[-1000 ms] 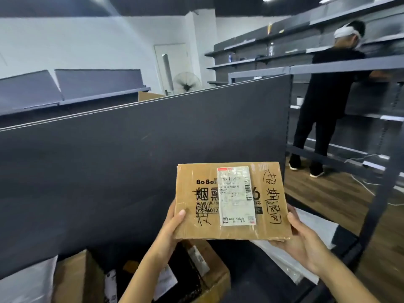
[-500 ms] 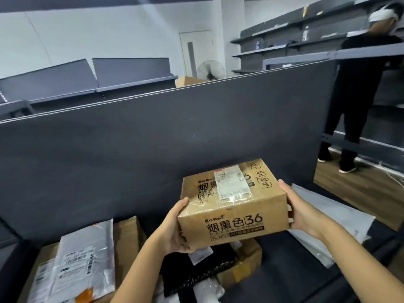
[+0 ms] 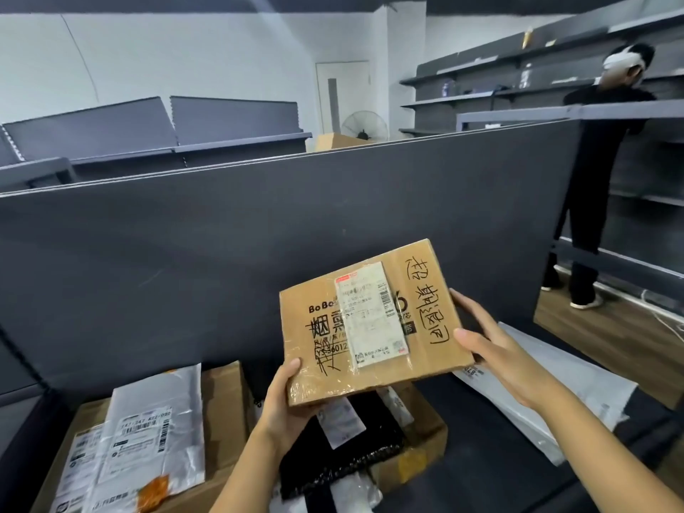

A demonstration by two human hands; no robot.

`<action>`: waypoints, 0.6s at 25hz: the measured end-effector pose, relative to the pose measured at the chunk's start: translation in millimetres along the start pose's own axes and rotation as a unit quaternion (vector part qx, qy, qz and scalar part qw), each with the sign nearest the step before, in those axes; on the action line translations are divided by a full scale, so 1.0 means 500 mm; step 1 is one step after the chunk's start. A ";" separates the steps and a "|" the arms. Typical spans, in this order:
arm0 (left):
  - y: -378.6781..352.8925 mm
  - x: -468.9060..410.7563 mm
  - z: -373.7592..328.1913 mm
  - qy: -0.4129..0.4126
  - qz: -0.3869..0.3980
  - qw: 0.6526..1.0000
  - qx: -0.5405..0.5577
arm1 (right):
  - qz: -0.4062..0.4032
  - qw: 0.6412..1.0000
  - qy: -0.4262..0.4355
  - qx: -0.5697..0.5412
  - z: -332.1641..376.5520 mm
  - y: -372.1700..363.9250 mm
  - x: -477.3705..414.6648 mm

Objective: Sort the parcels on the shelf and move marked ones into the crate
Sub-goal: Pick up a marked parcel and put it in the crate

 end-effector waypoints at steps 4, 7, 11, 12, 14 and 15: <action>-0.027 0.014 -0.024 -0.098 0.061 0.991 -0.064 | -0.031 0.997 0.029 -0.061 -0.029 0.012 0.005; -0.050 0.026 -0.043 -0.156 0.084 0.974 -0.140 | -0.059 0.989 0.017 -0.137 -0.055 0.014 0.005; -0.072 0.056 -0.070 -0.222 0.123 0.943 -0.213 | -0.102 0.976 -0.010 -0.192 -0.061 0.012 0.015; -0.076 0.063 -0.078 -0.232 0.133 0.940 -0.213 | -0.105 0.976 -0.009 -0.193 -0.055 0.011 0.019; -0.085 0.073 -0.095 -0.239 0.147 0.939 -0.201 | -0.103 0.976 0.005 -0.191 -0.038 0.012 0.027; -0.089 0.074 -0.103 -0.239 0.144 0.939 -0.199 | -0.105 0.974 0.009 -0.198 -0.032 0.013 0.028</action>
Point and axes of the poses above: each hand's wrist, its own x-axis away from the middle knuckle, its own y-axis out of the back of the hand, z = x × y, the point moved 2 cm from there along -x, towards the middle knuckle, and after that the axes turned 13 degrees about x, right-handed, at the moved point
